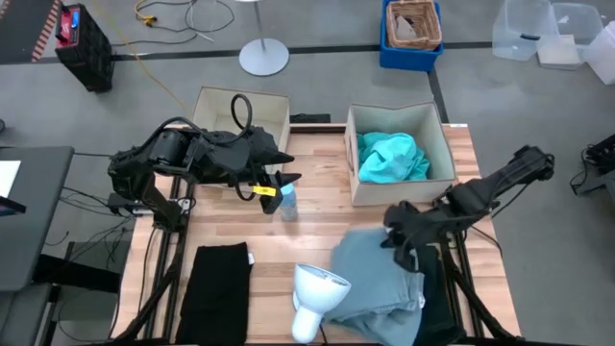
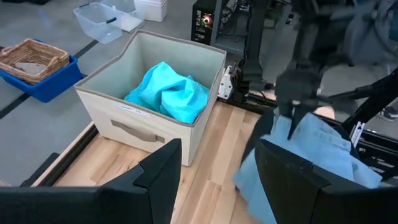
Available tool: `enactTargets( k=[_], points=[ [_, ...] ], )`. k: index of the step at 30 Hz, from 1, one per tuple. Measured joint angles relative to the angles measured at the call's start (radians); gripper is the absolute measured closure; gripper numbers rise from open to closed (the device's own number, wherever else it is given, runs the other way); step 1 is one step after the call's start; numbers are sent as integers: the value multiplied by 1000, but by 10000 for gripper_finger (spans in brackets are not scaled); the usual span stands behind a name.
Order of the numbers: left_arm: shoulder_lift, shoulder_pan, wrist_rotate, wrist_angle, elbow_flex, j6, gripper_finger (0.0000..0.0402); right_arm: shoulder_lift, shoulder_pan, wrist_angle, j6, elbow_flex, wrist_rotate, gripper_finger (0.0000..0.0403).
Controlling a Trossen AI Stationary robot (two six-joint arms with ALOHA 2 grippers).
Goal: Sort clothes
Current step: Put the blue pants into the right laundry organizer
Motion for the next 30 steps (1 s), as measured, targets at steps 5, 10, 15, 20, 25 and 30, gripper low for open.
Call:
enactTargets(
  k=[5, 10, 15, 20, 25, 30],
  points=[
    [0, 0, 0, 0, 0, 6, 203, -58, 5, -8, 11, 3, 19, 384],
    [0, 0, 0, 0, 0, 9, 203, -27, 18, -46, 33, 4, -22, 376],
    [0, 0, 0, 0, 0, 12, 203, 49, 55, -90, 53, -28, -33, 323],
    [0, 0, 0, 0, 0, 14, 203, 134, 81, -102, 52, -35, -31, 256],
    [0, 0, 0, 0, 0, 15, 203, 192, 111, -99, 61, -36, -30, 172],
    [0, 0, 0, 0, 0, 15, 203, 206, 150, -88, 131, -36, -36, 113]
  ],
)
